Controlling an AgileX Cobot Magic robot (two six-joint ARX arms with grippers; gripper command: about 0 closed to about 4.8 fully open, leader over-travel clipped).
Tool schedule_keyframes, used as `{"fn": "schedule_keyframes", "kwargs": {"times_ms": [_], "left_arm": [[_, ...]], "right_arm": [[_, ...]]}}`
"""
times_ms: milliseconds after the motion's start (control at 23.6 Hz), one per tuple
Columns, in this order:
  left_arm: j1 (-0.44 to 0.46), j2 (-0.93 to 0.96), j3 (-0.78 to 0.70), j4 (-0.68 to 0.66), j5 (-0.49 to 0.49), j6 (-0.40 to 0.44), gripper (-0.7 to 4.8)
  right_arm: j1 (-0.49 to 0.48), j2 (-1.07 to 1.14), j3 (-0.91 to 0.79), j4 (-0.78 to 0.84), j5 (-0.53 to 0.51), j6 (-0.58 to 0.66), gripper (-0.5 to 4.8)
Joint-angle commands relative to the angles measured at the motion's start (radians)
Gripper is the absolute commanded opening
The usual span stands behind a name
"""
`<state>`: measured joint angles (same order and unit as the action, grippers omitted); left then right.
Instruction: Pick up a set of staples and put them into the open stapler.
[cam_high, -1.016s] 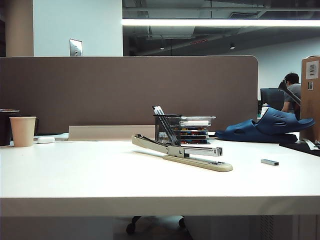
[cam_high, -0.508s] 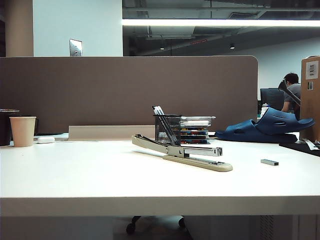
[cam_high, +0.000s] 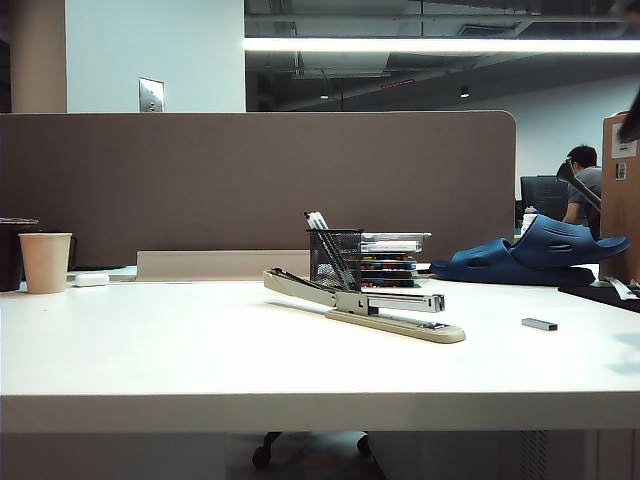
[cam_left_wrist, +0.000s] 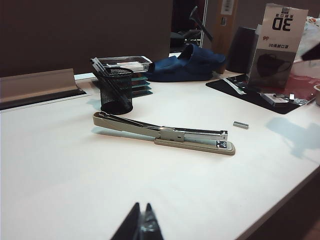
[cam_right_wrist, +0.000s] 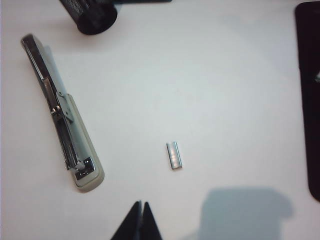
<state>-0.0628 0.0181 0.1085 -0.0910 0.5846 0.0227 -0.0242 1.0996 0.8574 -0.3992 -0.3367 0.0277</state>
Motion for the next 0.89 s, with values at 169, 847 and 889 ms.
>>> {"fn": "schedule_keyframes", "kwargs": {"times_ms": [169, 847, 889], "left_arm": [[0.001, 0.002, 0.004, -0.026, 0.022, 0.046, -0.06], [0.001, 0.001, 0.004, -0.044, 0.020, 0.056, -0.06], [0.001, 0.001, 0.004, -0.043, 0.018, 0.056, -0.06]], "right_arm": [[0.053, 0.254, 0.164, -0.047, -0.003, -0.066, 1.05], [0.105, 0.661, 0.338, -0.103, 0.009, -0.165, 1.91], [0.106, 0.672, 0.338, -0.105, 0.033, -0.167, 1.92]]}}
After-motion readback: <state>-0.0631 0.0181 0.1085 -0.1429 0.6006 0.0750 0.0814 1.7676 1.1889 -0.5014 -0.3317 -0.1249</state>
